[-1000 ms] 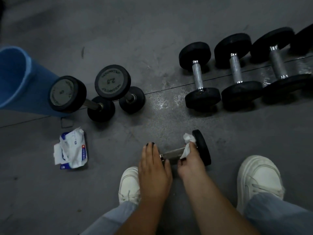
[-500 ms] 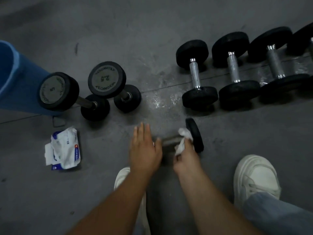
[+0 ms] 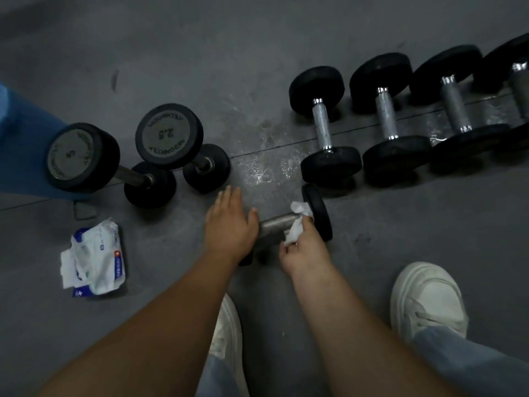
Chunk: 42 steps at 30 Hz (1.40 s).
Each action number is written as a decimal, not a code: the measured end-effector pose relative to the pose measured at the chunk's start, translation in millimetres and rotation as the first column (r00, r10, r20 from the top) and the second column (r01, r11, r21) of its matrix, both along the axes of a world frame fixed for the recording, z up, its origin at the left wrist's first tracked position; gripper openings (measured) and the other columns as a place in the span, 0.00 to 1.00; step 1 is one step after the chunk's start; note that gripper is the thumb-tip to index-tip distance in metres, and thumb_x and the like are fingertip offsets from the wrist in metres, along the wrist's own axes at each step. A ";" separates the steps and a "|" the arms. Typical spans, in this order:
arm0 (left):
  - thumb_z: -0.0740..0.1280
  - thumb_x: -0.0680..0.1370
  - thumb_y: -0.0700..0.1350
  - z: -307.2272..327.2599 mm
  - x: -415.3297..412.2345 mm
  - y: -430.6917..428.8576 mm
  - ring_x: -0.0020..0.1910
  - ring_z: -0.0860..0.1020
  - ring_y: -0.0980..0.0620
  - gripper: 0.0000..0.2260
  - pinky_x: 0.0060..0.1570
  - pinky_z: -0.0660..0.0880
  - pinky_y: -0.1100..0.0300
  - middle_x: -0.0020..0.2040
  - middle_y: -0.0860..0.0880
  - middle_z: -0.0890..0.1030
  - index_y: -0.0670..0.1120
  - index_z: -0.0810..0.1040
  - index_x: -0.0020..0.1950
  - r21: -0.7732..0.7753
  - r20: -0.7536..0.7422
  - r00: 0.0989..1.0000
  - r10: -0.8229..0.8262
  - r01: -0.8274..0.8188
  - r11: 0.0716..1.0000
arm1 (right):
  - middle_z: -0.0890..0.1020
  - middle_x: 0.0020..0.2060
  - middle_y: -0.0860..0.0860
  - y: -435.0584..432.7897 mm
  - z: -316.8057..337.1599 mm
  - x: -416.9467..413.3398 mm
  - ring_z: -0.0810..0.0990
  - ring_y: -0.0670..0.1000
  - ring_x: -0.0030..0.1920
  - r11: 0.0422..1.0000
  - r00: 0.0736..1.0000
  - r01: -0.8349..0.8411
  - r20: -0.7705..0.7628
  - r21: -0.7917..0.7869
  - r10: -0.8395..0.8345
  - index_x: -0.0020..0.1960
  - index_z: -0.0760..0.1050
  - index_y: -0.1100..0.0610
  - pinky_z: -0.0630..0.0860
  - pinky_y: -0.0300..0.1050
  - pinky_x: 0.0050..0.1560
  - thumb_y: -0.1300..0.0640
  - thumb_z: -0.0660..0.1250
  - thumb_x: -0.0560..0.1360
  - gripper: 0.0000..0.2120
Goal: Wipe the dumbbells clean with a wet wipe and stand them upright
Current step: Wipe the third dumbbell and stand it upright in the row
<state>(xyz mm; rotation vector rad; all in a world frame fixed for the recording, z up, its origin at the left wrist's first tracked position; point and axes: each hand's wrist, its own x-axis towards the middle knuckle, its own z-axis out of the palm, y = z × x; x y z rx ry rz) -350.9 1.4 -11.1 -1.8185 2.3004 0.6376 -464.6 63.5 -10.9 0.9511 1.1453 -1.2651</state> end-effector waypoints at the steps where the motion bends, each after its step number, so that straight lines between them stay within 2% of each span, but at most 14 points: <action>1: 0.57 0.82 0.53 0.9 0.8 4.7 0.79 0.55 0.46 0.28 0.76 0.53 0.52 0.80 0.44 0.58 0.43 0.58 0.79 -0.006 0.003 1.000 0.008 -0.008 1.000 | 0.69 0.73 0.52 0.8 -4.0 0.5 0.67 0.51 0.72 1.000 1.000 -0.019 -0.004 -0.008 0.019 0.71 0.68 0.54 0.66 0.43 0.68 0.45 0.63 0.79 0.24; 4: 0.56 0.77 0.53 1.3 8.5 45.5 0.79 0.56 0.44 0.31 0.74 0.56 0.48 0.79 0.44 0.59 0.42 0.61 0.78 -0.069 -0.031 1.000 -0.002 -0.001 0.998 | 0.65 0.75 0.54 1.2 -9.9 1.9 0.65 0.55 0.74 0.993 0.995 -0.094 -0.023 -0.068 0.093 0.75 0.64 0.55 0.65 0.48 0.70 0.41 0.62 0.78 0.30; 7: 0.55 0.76 0.53 0.4 18.3 94.2 0.79 0.55 0.42 0.31 0.73 0.60 0.46 0.79 0.41 0.58 0.40 0.63 0.77 -0.122 -0.009 0.999 -0.045 0.043 0.992 | 0.74 0.69 0.53 5.0 -8.1 9.9 0.73 0.57 0.68 0.997 0.998 -0.058 0.011 -0.045 0.058 0.69 0.72 0.50 0.65 0.57 0.71 0.35 0.72 0.68 0.34; 9: 0.56 0.76 0.52 0.4 24.7 122.9 0.79 0.54 0.43 0.31 0.74 0.61 0.46 0.80 0.41 0.57 0.39 0.63 0.77 -0.114 0.014 0.999 -0.051 0.052 0.992 | 0.78 0.61 0.54 16.7 -7.2 14.5 0.76 0.58 0.61 0.998 0.999 -0.039 0.022 -0.050 0.040 0.64 0.76 0.51 0.69 0.61 0.67 0.39 0.75 0.66 0.31; 12: 0.56 0.75 0.51 1.7 31.4 153.1 0.78 0.55 0.42 0.31 0.73 0.57 0.49 0.79 0.40 0.58 0.39 0.64 0.76 -0.126 0.040 0.996 -0.080 0.085 0.988 | 0.74 0.50 0.51 31.3 -7.9 11.7 0.72 0.56 0.56 0.997 0.997 -0.076 0.004 0.012 0.076 0.61 0.76 0.50 0.69 0.57 0.61 0.45 0.70 0.73 0.18; 18: 0.56 0.76 0.55 3.2 21.7 120.5 0.79 0.54 0.45 0.33 0.75 0.57 0.49 0.79 0.43 0.59 0.41 0.61 0.77 -0.147 -0.014 0.998 -0.055 0.053 0.988 | 0.76 0.63 0.51 28.2 5.8 12.4 0.72 0.56 0.66 0.999 0.999 -0.043 -0.013 0.005 0.043 0.68 0.74 0.52 0.68 0.50 0.60 0.47 0.66 0.77 0.21; 22: 0.50 0.76 0.60 0.9 4.4 48.8 0.77 0.59 0.45 0.34 0.75 0.57 0.47 0.77 0.45 0.65 0.43 0.62 0.78 -0.097 -0.012 0.998 -0.059 0.058 0.994 | 0.72 0.69 0.44 15.1 6.0 10.5 0.70 0.47 0.68 1.000 0.997 -0.028 -0.076 -0.001 0.027 0.60 0.78 0.48 0.65 0.42 0.58 0.47 0.65 0.78 0.13; 27: 0.53 0.78 0.58 -1.2 -8.2 21.1 0.79 0.55 0.46 0.32 0.77 0.53 0.49 0.79 0.45 0.60 0.44 0.57 0.79 -0.076 0.018 0.999 -0.035 0.036 0.996 | 0.71 0.71 0.50 5.8 13.2 3.3 0.69 0.50 0.71 0.997 0.998 0.015 -0.058 0.081 -0.010 0.71 0.69 0.52 0.72 0.40 0.48 0.44 0.64 0.78 0.24; 28: 0.54 0.78 0.56 -0.7 -5.6 30.7 0.79 0.55 0.45 0.32 0.76 0.54 0.48 0.79 0.45 0.60 0.43 0.58 0.79 -0.097 -0.003 1.000 -0.031 0.031 0.995 | 0.71 0.70 0.50 4.9 15.5 2.2 0.69 0.50 0.71 0.998 0.998 0.009 -0.059 0.069 -0.005 0.70 0.70 0.51 0.71 0.42 0.53 0.44 0.63 0.79 0.23; 30: 0.57 0.77 0.53 1.7 2.6 63.0 0.79 0.55 0.44 0.31 0.76 0.57 0.46 0.79 0.43 0.59 0.42 0.60 0.78 -0.128 -0.047 0.999 -0.021 0.014 0.992 | 0.77 0.64 0.49 5.5 10.0 3.5 0.75 0.52 0.63 0.999 0.997 -0.016 -0.070 0.029 0.018 0.63 0.75 0.50 0.69 0.48 0.61 0.44 0.63 0.79 0.17; 32: 0.56 0.76 0.51 4.1 13.6 97.1 0.80 0.51 0.45 0.31 0.76 0.56 0.48 0.80 0.43 0.56 0.41 0.60 0.78 -0.121 -0.042 0.999 -0.030 0.025 0.992 | 0.80 0.56 0.50 11.5 4.1 9.1 0.79 0.52 0.51 1.000 0.998 0.011 -0.056 -0.013 -0.012 0.51 0.80 0.49 0.73 0.52 0.57 0.44 0.66 0.76 0.11; 34: 0.54 0.76 0.51 4.3 22.3 114.2 0.80 0.49 0.46 0.31 0.75 0.53 0.50 0.81 0.43 0.54 0.41 0.60 0.78 -0.110 -0.013 0.998 -0.063 0.062 0.992 | 0.78 0.63 0.49 28.6 -3.8 18.7 0.77 0.53 0.61 0.999 0.996 0.027 -0.085 -0.029 -0.029 0.55 0.82 0.46 0.70 0.56 0.65 0.43 0.69 0.74 0.13; 36: 0.53 0.76 0.52 2.8 24.1 109.4 0.79 0.52 0.44 0.31 0.75 0.57 0.47 0.80 0.42 0.55 0.40 0.61 0.77 -0.126 -0.009 0.994 -0.106 0.104 0.987 | 0.72 0.70 0.46 44.4 -1.4 25.5 0.68 0.50 0.71 1.000 0.995 0.012 -0.102 -0.003 -0.012 0.66 0.75 0.45 0.63 0.50 0.70 0.43 0.68 0.75 0.21; 42: 0.56 0.75 0.51 12.8 15.0 93.0 0.80 0.48 0.46 0.33 0.75 0.51 0.52 0.81 0.44 0.52 0.41 0.57 0.79 -0.070 -0.008 0.997 -0.082 0.081 0.994 | 0.61 0.77 0.53 32.3 3.6 16.2 0.57 0.52 0.77 0.995 0.998 0.058 -0.016 0.080 -0.057 0.75 0.63 0.52 0.56 0.49 0.74 0.42 0.61 0.79 0.29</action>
